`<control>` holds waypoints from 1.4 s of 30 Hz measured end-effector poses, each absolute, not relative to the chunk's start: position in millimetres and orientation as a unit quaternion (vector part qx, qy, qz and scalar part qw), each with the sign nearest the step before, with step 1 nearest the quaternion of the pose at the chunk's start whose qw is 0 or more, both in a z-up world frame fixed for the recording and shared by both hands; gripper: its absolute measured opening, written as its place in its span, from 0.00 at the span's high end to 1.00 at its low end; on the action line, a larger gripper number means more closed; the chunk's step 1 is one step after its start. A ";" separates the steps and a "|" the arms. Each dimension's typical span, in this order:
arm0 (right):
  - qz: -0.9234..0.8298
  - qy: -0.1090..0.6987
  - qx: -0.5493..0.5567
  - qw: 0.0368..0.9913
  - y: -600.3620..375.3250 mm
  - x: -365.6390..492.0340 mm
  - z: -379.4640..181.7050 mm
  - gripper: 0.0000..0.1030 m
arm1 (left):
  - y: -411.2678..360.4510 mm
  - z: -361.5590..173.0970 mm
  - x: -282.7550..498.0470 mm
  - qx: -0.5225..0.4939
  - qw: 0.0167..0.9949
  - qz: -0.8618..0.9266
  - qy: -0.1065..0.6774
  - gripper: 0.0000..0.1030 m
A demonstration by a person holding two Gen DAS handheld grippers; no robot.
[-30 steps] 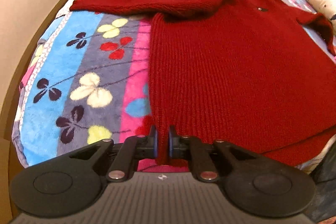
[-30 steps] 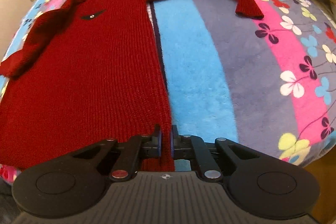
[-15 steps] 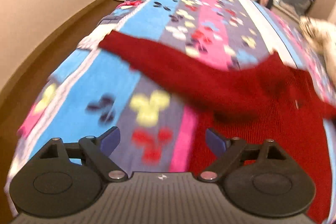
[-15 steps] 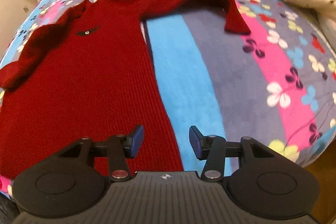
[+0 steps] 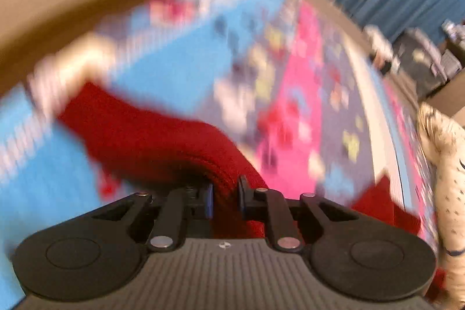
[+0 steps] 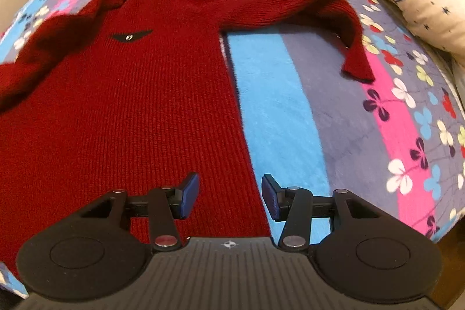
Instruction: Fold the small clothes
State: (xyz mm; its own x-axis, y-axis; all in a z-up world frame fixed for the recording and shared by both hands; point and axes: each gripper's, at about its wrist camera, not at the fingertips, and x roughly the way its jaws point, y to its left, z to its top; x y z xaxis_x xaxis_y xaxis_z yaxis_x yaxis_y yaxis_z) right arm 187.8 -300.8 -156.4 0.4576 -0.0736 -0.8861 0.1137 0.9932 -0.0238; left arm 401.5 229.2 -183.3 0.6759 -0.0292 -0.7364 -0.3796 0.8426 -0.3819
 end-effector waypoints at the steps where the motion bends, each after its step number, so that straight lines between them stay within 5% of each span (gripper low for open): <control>1: -0.054 0.518 0.015 0.853 -297.7 190.6 -157.1 0.52 | 240.1 -169.8 405.2 -0.252 0.888 0.116 0.366 0.83; 5: -0.047 0.517 0.012 0.854 -289.1 204.6 -161.1 0.52 | 299.9 -134.6 414.9 -0.222 0.906 0.199 0.300 0.83; 8: -0.038 0.514 0.014 0.857 -284.8 211.5 -161.8 0.52 | 332.1 -144.7 431.5 -0.244 0.883 0.214 0.338 0.71; 10: -0.034 0.515 0.022 0.856 -283.8 214.6 -162.0 0.52 | 334.2 -156.7 433.6 -0.238 0.871 0.231 0.363 0.48; 11: -0.036 0.516 0.026 0.855 -283.8 215.8 -161.8 0.52 | 330.7 -160.8 431.9 -0.230 0.867 0.240 0.372 0.18; 12: -0.036 0.517 0.030 0.855 -284.1 216.3 -161.2 0.52 | 325.6 -164.0 427.2 -0.220 0.866 0.248 0.374 0.08; 31: -0.017 0.520 0.090 0.849 -293.5 144.8 -167.2 0.51 | 171.1 -237.2 187.5 -0.215 0.823 0.059 0.523 0.02; 42: -0.071 0.535 0.136 0.831 -351.4 135.2 -210.7 0.43 | 130.7 -242.7 162.9 -0.142 0.796 0.002 0.588 0.00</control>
State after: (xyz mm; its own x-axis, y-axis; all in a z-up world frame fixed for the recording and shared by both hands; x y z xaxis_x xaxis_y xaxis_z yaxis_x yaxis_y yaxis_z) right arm 135.2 -351.4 -210.7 0.4168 0.0278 -0.9086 0.2638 0.9528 0.1502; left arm 162.9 130.7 -242.7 0.3092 -0.1641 -0.9367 -0.1707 0.9594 -0.2244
